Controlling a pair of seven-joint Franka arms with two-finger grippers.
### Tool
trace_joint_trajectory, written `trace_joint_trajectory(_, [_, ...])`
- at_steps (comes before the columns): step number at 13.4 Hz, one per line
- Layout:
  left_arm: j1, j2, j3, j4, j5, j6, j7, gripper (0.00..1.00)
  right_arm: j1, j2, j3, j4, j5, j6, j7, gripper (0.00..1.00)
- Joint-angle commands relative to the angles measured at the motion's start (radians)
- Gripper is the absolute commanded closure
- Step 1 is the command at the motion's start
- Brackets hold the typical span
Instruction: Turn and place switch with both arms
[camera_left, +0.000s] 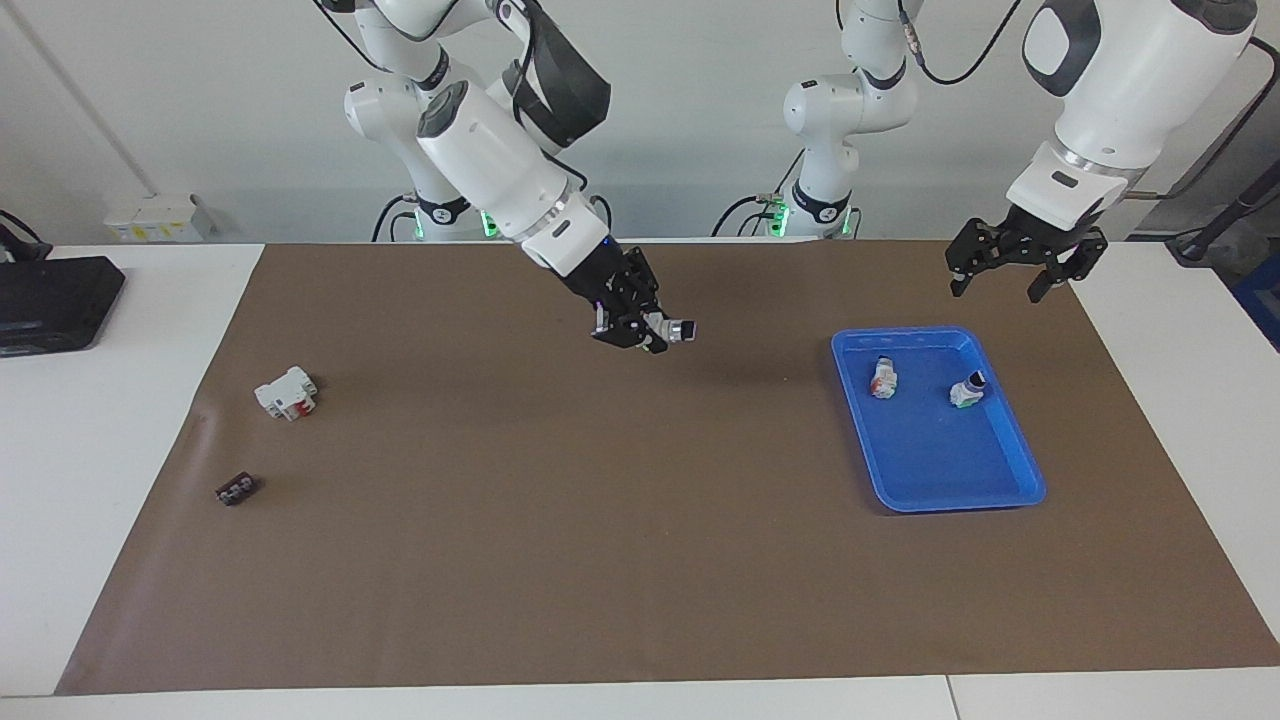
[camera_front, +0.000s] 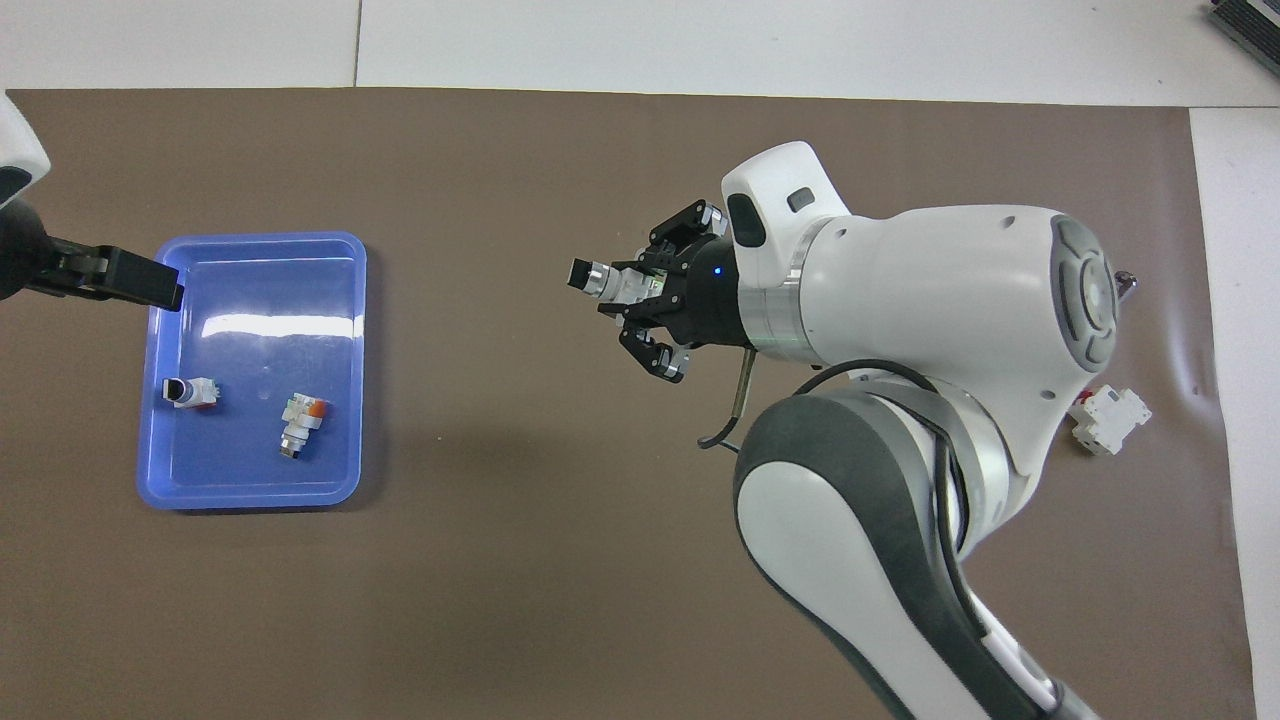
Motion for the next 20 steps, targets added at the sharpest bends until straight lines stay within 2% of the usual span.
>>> trace_joint_trajectory(1, [-0.007,-0.039,0.007,-0.062,-0.122,0.016,-0.012,0.0,0.02,-0.051,0.001,-0.018,0.022,0.012,0.062,1.0])
trace_joint_trajectory(3, [0.004,-0.045,0.01,-0.065,-0.286,0.02,-0.023,0.0,0.023,-0.063,0.001,-0.016,0.013,0.014,0.05,1.0])
trace_joint_trajectory(5, [-0.007,-0.045,0.009,-0.065,-0.374,0.032,-0.031,0.0,0.023,-0.065,0.001,-0.016,0.006,0.017,0.047,1.0])
trace_joint_trajectory(7, [-0.018,-0.045,-0.001,-0.066,-0.471,0.049,-0.124,0.07,0.023,-0.065,0.001,-0.018,0.007,0.017,-0.002,1.0])
trace_joint_trajectory(9, [-0.065,-0.048,-0.001,-0.083,-0.581,0.093,-0.146,0.09,0.032,-0.065,0.001,-0.021,0.007,0.035,-0.032,1.0])
trace_joint_trajectory(12, [-0.093,-0.104,-0.001,-0.204,-0.796,0.202,-0.163,0.17,0.08,-0.065,0.0,-0.027,0.006,0.083,-0.024,1.0])
trace_joint_trajectory(15, [-0.13,-0.137,-0.001,-0.275,-0.867,0.246,-0.164,0.23,0.114,-0.065,0.0,-0.031,0.006,0.112,-0.001,1.0])
trace_joint_trajectory(18, [-0.094,-0.143,0.004,-0.283,-0.98,0.215,-0.164,0.32,0.115,-0.066,0.0,-0.033,0.004,0.115,0.005,1.0])
trace_joint_trajectory(20, [-0.065,-0.143,0.007,-0.281,-1.017,0.162,-0.164,0.42,0.115,-0.066,0.001,-0.033,0.004,0.114,0.004,1.0])
